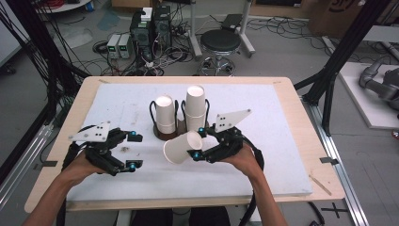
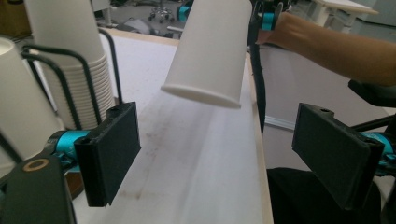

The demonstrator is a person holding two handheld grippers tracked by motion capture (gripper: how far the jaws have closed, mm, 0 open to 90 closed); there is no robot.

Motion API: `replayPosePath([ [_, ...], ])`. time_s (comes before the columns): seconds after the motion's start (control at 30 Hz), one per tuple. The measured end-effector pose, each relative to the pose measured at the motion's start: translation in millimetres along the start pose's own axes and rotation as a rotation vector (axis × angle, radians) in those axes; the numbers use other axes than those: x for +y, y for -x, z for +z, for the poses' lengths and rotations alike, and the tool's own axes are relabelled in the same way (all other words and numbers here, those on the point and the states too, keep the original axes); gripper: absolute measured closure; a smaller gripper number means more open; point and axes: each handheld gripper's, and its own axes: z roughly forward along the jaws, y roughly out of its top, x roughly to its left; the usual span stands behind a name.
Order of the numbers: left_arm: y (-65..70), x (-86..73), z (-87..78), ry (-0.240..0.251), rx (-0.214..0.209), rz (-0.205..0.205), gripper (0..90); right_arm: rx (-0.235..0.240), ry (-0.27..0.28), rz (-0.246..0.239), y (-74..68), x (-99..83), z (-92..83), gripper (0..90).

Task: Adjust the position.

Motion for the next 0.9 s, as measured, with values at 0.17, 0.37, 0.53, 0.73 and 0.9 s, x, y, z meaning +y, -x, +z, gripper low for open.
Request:
replayPosePath([
  [0.17, -3.3, 2.5, 15.9, 0.027, -0.011, 0.004, 15.1, 0.017, 0.013, -0.003, -1.8, 1.3, 3.5, 35.7],
  [0.37, -5.2, 5.0, 30.8, 0.049, -0.038, -0.006, 15.1, 0.033, 0.022, -0.016, -3.2, 1.4, 5.9, 35.8],
  [0.53, -4.6, 6.6, 44.1, 0.056, -0.059, -0.008, 15.1, 0.039, 0.032, -0.015, -3.7, 1.2, 7.1, 35.8],
  [0.73, -3.3, 8.4, 56.3, 0.065, -0.071, -0.007, 15.1, 0.055, 0.041, -0.014, -5.6, 1.0, 8.6, 35.8],
  [0.9, -1.7, 9.6, 64.8, 0.065, -0.091, -0.009, 15.1, 0.067, 0.055, -0.014, -6.5, 1.0, 10.9, 35.8],
])
